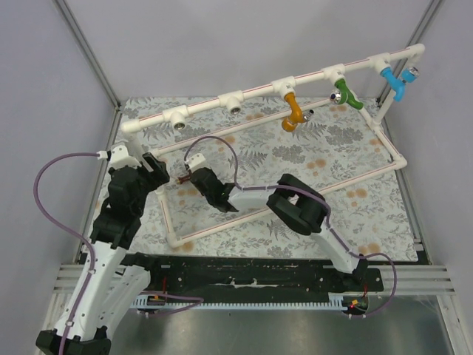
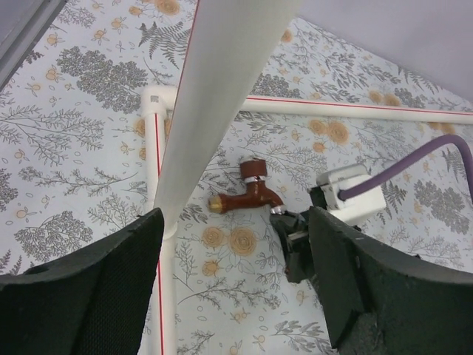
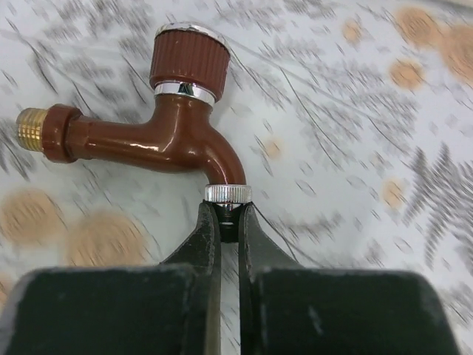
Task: Install the water faucets
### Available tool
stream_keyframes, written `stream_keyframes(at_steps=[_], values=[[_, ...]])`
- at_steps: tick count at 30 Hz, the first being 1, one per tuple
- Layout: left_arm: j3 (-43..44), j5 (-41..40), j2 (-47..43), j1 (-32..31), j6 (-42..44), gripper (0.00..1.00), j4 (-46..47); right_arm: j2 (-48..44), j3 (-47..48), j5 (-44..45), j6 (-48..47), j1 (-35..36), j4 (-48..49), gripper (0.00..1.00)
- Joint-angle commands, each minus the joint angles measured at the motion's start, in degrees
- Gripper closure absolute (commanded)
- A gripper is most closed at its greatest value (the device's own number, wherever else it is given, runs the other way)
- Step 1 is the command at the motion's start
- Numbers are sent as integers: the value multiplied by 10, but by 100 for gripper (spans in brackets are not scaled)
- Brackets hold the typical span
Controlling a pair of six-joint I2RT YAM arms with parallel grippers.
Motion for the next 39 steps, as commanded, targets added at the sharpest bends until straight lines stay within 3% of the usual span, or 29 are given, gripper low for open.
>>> stream_keyframes(at_steps=[1, 5, 8, 15, 26, 39], values=[[13, 31, -51, -2, -10, 17, -62, -117, -134, 11, -24, -3, -13, 100], [20, 89, -98, -2, -10, 15, -110, -196, -225, -3, 5, -5, -31, 100], [9, 184, -117, -2, -10, 13, -111, -254, -287, -34, 39, -9, -17, 100], [-93, 382, -100, -3, -105, 6, 19, -350, -398, -52, 85, -18, 54, 100], [-200, 404, -26, -8, -267, 8, 194, -457, -492, -69, 121, -18, 148, 100], [-218, 385, 73, -36, -325, 15, 298, -478, -534, -110, 162, -17, 213, 100]])
